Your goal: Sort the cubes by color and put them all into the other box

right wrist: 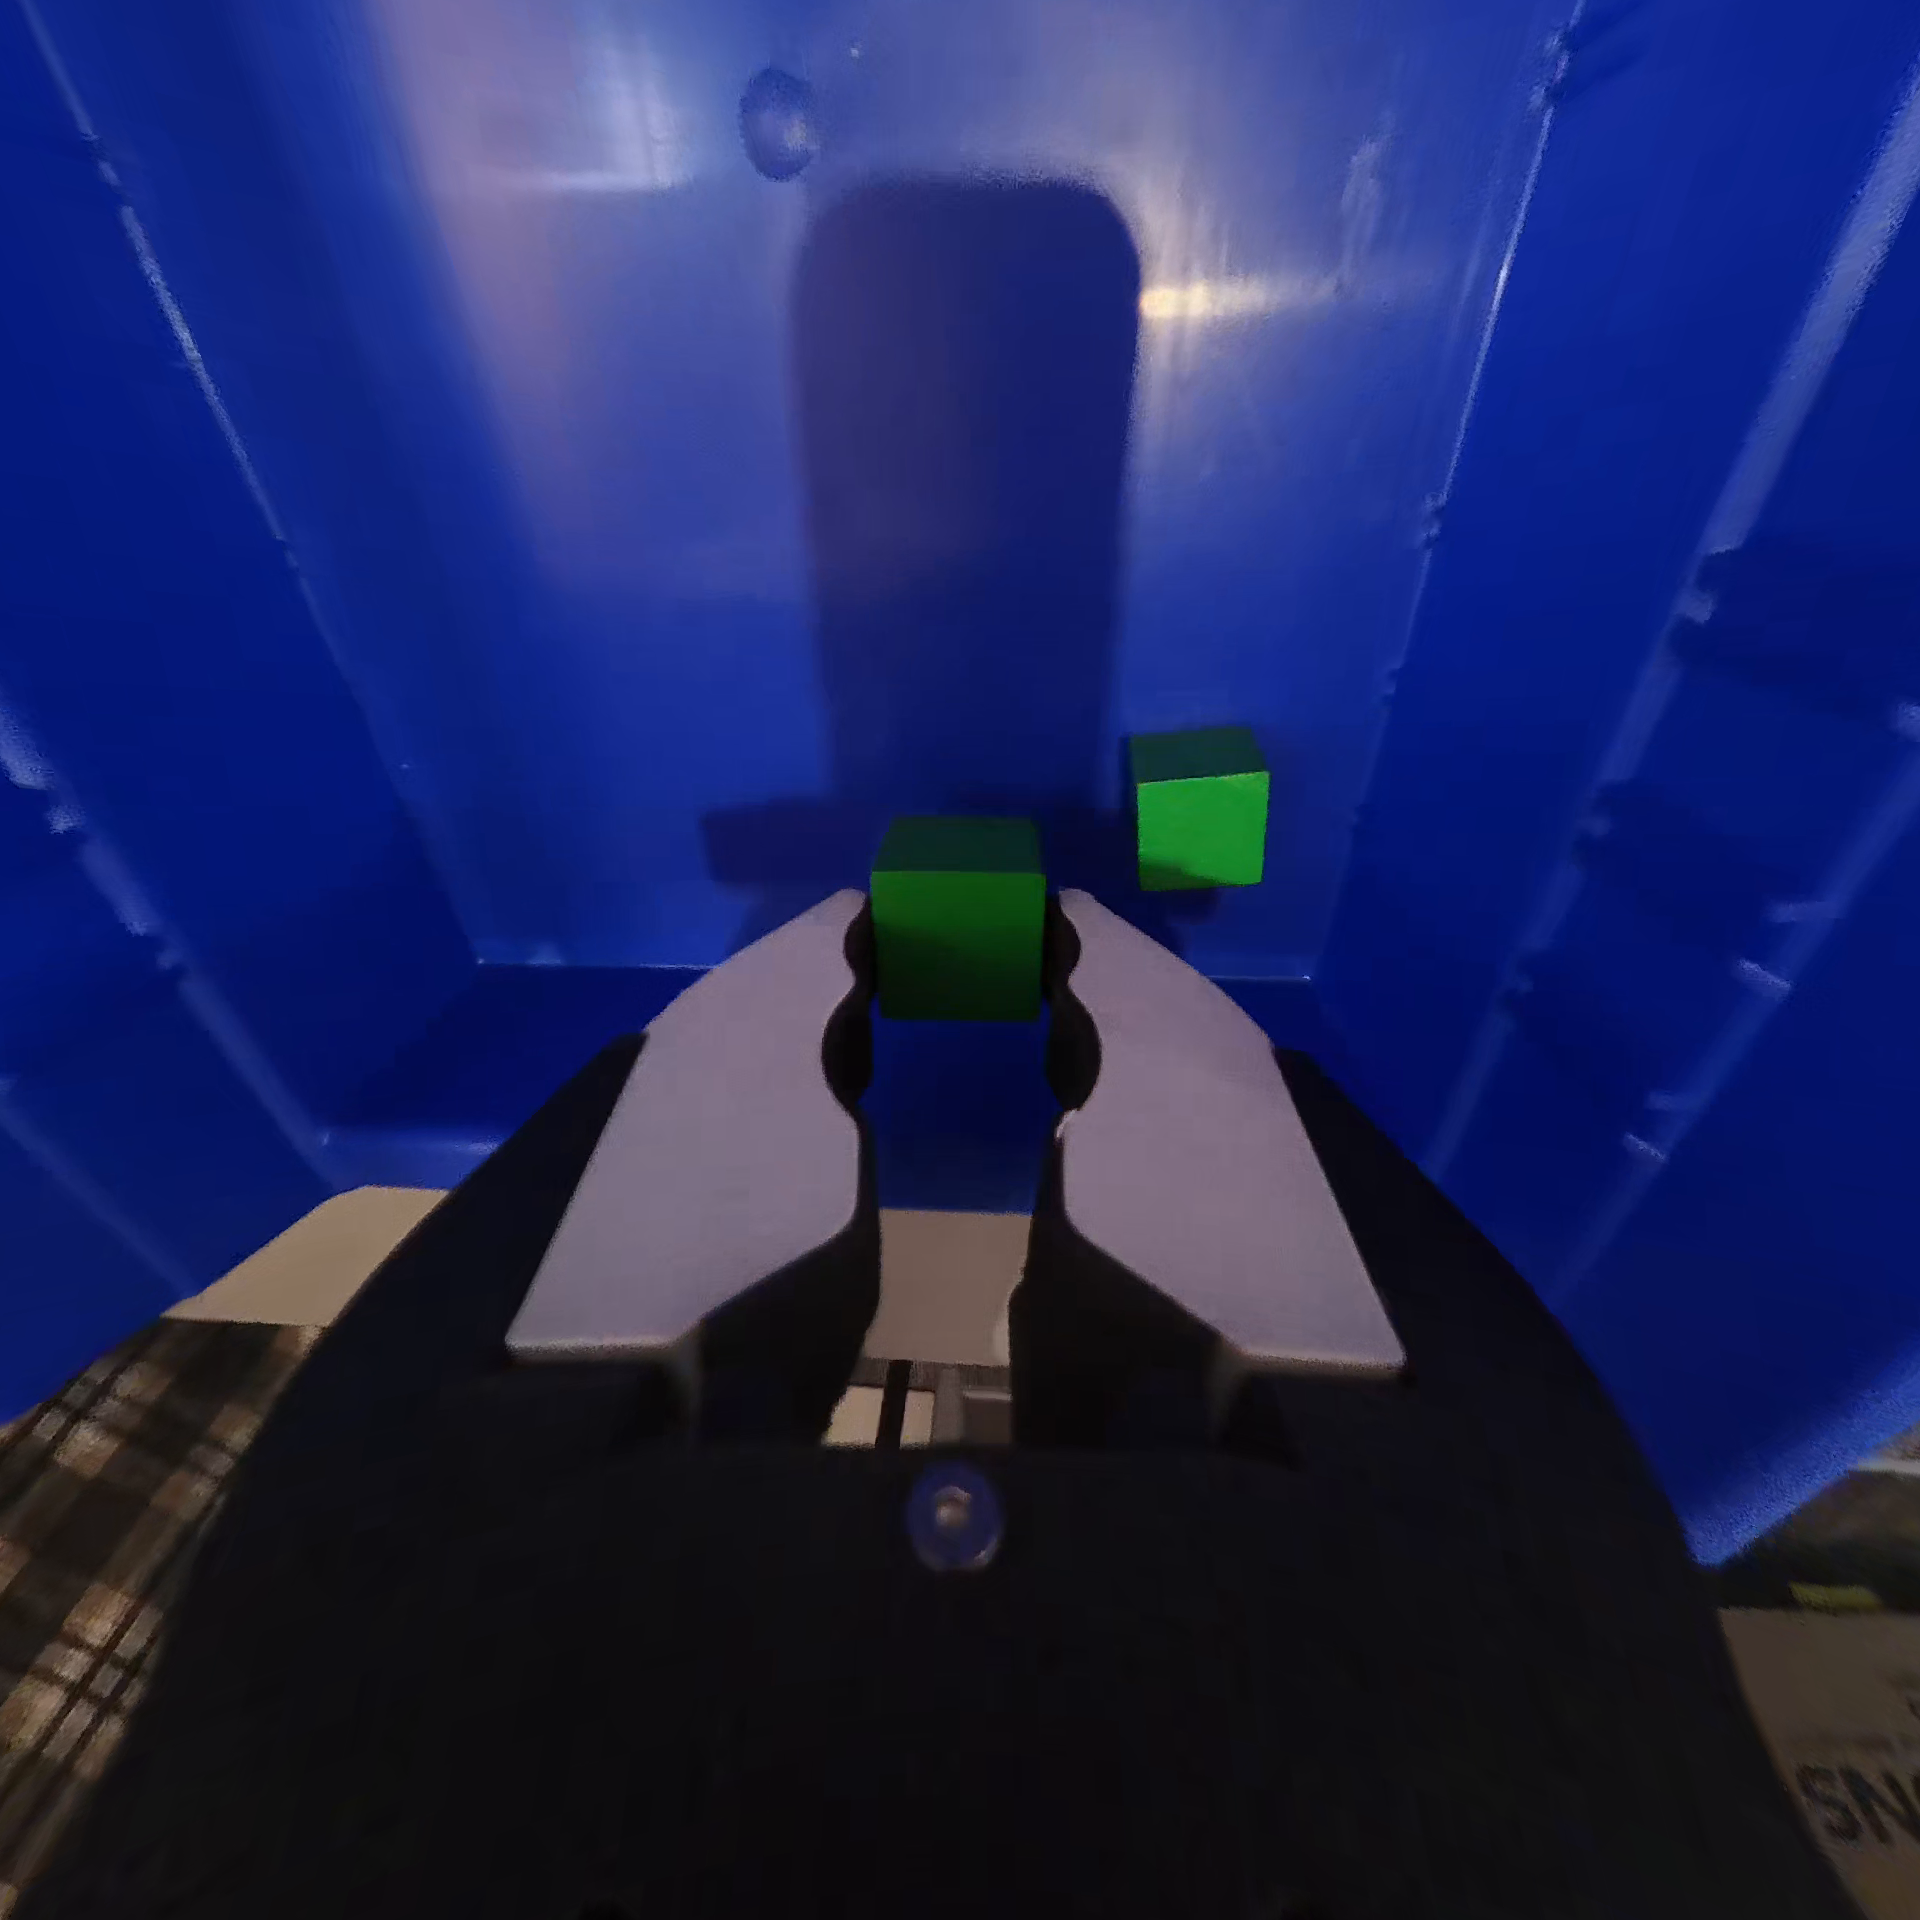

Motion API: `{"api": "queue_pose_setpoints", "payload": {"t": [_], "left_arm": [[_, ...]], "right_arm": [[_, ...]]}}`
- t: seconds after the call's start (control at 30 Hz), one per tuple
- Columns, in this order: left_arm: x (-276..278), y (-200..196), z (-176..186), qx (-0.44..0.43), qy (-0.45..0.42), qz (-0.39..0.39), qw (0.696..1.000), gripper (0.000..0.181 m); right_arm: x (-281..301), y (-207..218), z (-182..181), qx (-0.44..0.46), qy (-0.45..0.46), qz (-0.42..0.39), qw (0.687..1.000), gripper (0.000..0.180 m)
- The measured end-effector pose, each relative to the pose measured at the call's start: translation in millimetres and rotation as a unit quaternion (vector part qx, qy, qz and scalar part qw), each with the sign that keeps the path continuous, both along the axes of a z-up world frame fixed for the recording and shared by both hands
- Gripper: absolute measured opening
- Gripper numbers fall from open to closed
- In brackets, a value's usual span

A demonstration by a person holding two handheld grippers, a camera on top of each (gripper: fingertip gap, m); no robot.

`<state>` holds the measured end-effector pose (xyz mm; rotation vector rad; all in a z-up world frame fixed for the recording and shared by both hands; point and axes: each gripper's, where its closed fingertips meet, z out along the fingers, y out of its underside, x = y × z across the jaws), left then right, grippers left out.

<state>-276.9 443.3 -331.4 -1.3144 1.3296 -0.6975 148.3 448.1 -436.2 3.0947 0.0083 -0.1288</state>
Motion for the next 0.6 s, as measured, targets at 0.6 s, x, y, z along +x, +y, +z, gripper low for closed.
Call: {"api": "queue_pose_setpoints", "payload": {"t": [0.6], "left_arm": [[0, 1, 1, 0.009, 0.001, 0.008, 1.0, 0.054]], "right_arm": [[-92, 67, 247, 0.403, 0.046, 0.111, 0.907, 0.068]]}}
